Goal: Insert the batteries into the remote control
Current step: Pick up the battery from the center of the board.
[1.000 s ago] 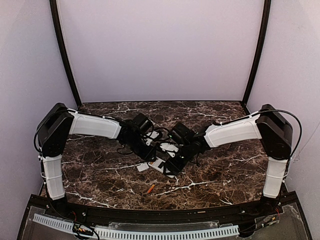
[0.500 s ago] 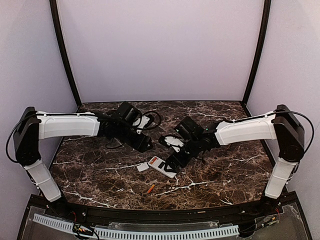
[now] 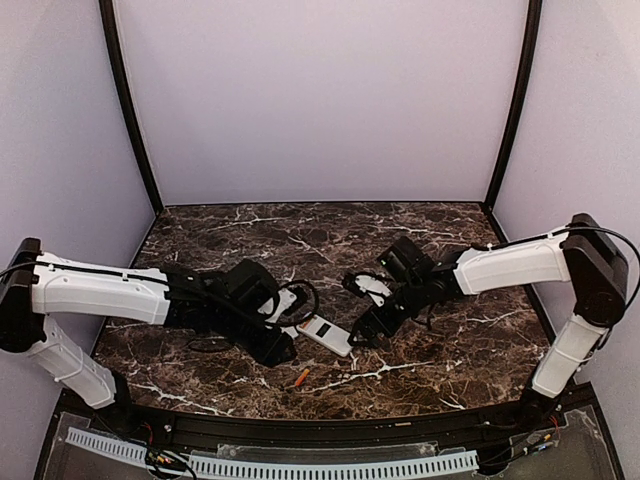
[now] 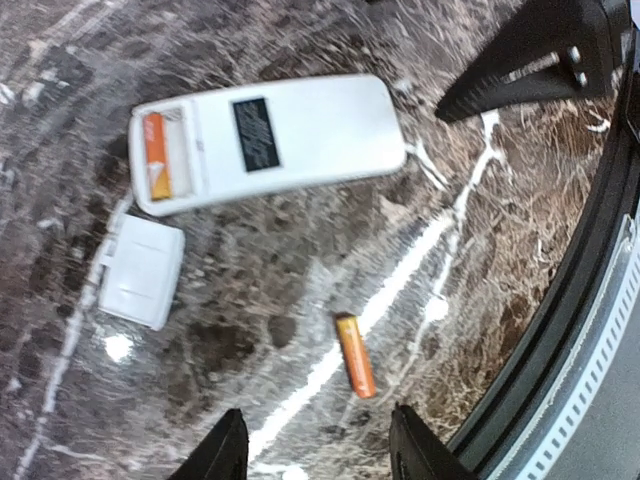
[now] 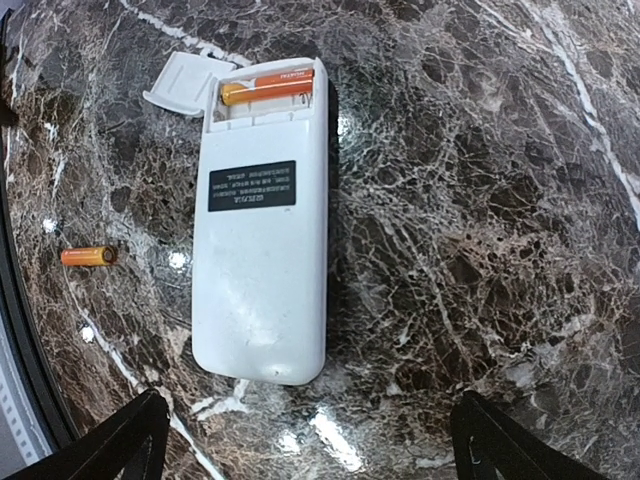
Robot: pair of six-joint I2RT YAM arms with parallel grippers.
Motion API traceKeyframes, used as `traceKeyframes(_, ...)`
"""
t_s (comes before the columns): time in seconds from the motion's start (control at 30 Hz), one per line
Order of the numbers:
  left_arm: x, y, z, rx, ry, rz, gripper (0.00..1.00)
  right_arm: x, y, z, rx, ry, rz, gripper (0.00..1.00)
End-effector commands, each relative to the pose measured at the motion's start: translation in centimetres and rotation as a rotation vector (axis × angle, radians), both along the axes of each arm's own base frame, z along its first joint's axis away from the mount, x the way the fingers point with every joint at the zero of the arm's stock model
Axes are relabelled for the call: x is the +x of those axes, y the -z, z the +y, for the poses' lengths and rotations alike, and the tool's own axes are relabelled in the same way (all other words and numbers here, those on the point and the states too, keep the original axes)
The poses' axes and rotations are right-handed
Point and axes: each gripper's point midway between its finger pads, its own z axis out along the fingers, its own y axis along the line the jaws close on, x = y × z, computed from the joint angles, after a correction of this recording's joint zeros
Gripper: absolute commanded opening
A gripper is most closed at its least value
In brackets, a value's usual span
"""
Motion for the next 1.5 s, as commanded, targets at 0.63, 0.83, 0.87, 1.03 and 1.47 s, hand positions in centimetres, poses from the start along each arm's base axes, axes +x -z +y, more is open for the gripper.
traceKeyframes(0.63,-4.0,6.3,-2.5,0.247,0.019,0.011,0.30,3.7,-6.5,-3.5,0.312,0.175,-0.065,0.99)
traceKeyframes(0.83,-3.9,7.1,-2.3,0.278,0.012,0.013,0.17,3.9,-6.3,-3.7,0.296,0.175,-0.082,0.99)
traceKeyframes(0.87,-3.9,7.2,-2.1,0.282,0.009,0.009,0.15,3.9,-6.4,-3.7,0.297,0.174,-0.082,0.99)
traceKeyframes(1.03,-3.6,6.6,-2.0,0.295,0.030,-0.011,0.02,3.2,-5.9,-3.2,0.308,0.123,-0.056,0.99)
traceKeyframes(1.47,2.0,0.7,-0.7,0.234,-0.023,0.165,0.00,1.6,-3.8,-3.2,0.272,0.068,-0.044,0.99)
